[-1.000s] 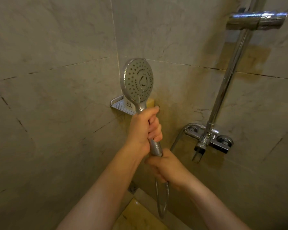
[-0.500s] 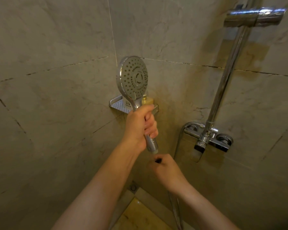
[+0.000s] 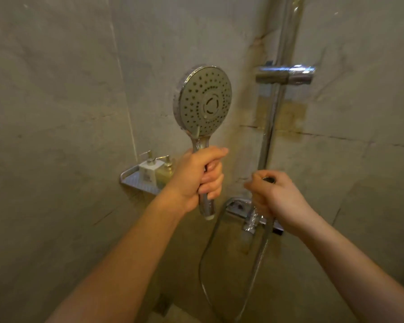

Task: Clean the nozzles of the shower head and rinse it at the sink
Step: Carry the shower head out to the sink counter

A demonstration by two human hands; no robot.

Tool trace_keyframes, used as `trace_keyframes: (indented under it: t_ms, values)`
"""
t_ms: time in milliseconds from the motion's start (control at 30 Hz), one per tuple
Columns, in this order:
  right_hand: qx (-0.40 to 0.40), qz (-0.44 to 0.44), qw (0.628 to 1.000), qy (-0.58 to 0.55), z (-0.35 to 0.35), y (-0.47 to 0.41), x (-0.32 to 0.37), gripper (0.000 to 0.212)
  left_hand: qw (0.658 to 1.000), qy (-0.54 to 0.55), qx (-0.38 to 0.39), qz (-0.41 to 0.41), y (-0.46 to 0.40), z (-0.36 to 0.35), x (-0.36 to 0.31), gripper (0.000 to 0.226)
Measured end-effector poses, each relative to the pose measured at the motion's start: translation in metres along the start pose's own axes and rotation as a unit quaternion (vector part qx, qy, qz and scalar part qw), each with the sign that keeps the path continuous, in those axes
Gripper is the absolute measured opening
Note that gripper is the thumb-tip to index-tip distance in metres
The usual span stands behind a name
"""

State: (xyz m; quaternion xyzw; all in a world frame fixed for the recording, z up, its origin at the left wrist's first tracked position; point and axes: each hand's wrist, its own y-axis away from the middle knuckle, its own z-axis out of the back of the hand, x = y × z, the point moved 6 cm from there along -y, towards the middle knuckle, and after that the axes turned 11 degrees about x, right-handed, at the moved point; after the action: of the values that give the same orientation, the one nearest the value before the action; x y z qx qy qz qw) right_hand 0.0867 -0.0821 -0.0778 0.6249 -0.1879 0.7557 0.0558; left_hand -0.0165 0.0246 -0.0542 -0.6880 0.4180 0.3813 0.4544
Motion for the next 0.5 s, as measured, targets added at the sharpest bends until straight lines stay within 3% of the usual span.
trace_keyframes:
  t_ms: [233,367,500]
  values:
    - [-0.069,0.082,0.994,-0.023,0.085,-0.015,0.074,0.050,0.994,0.042,0.095,0.015,-0.048,-0.042,-0.006,0.043]
    - [-0.102,0.100,0.990,0.007,0.123,-0.028,0.104,0.046,0.998,-0.019,0.065,-0.012,-0.073,-0.054,-0.012,0.063]
    - [-0.123,0.104,0.986,0.041,0.149,-0.044,0.124,0.043,0.997,-0.065,-0.018,-0.039,-0.092,-0.059,-0.017,0.057]
